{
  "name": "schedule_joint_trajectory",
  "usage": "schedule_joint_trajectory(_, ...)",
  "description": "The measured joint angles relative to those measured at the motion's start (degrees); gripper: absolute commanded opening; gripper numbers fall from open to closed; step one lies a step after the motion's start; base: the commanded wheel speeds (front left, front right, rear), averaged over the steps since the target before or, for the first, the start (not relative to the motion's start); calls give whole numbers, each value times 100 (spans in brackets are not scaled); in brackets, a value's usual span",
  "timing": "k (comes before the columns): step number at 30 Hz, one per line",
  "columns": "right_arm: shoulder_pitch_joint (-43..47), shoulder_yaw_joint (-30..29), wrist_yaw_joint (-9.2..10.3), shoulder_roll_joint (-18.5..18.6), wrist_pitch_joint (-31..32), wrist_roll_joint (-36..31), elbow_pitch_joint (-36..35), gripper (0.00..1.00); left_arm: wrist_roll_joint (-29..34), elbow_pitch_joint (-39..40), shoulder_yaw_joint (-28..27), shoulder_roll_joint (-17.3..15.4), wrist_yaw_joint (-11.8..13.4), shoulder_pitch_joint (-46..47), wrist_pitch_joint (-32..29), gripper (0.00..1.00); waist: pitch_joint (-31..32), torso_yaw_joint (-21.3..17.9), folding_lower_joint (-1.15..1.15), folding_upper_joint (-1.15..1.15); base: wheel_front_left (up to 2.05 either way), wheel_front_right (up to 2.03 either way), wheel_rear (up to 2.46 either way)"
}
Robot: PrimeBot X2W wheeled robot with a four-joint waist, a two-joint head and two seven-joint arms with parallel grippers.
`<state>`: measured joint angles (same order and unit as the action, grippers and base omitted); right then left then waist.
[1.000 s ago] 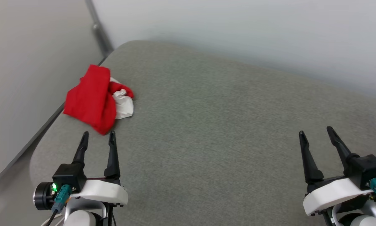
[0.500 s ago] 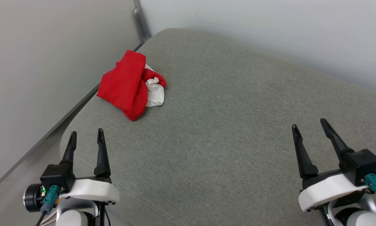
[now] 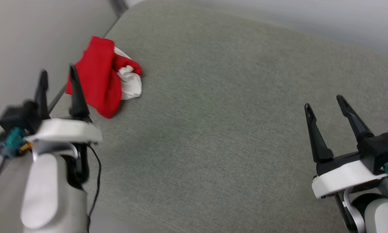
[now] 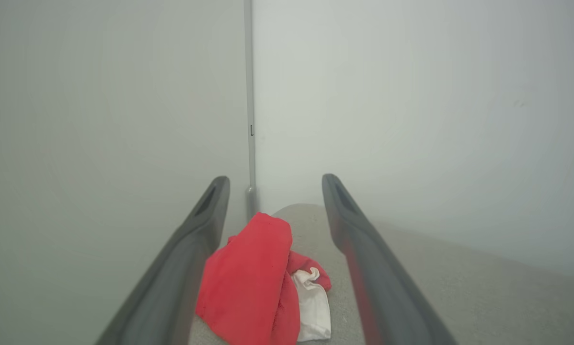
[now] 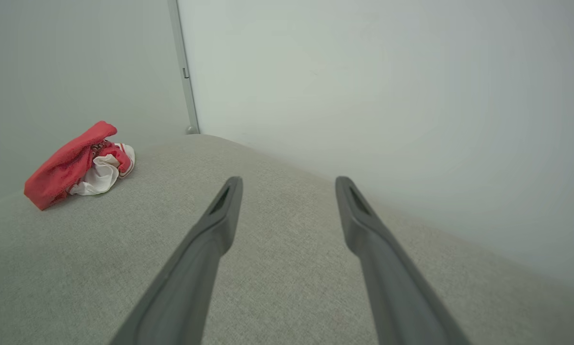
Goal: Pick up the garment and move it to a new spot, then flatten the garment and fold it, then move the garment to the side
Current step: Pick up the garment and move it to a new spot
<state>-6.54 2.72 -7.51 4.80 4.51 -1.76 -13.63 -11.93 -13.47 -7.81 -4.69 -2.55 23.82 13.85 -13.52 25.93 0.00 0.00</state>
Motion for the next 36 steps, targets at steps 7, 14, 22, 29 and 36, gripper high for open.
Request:
schedule_joint_trajectory(7, -294, 2, 0, 112, -25, 70, -112, 100, -460, -616, -315, -586, -152, 1352, -748, 100, -630, -452, 0, 0, 0, 0, 0)
schedule_joint_trajectory(14, -643, -12, 0, 149, -178, 160, -101, 100, -757, -1416, -541, -1290, -137, 2111, -2183, 100, -1324, -867, 1, 0, 0, 0, 0)
schedule_joint_trajectory(22, -896, 30, 0, 199, -369, 223, 62, 100, -928, -2159, -691, -1967, 118, 2301, -4201, 100, -1904, -1245, 1, 0, 0, 0, 0)
schedule_joint_trajectory(29, -995, 52, 0, 220, -403, 231, 111, 100, -1314, -2482, -831, -2073, 190, 2256, -5399, 100, -2150, -1413, 1, 0, 0, 0, 0)
schedule_joint_trajectory(36, -1021, 2, 0, 287, -396, 283, 129, 100, -1466, -2363, -836, -2131, 105, 2087, -5800, 46, -2147, -1465, 0, 0, 0, 0, 0)
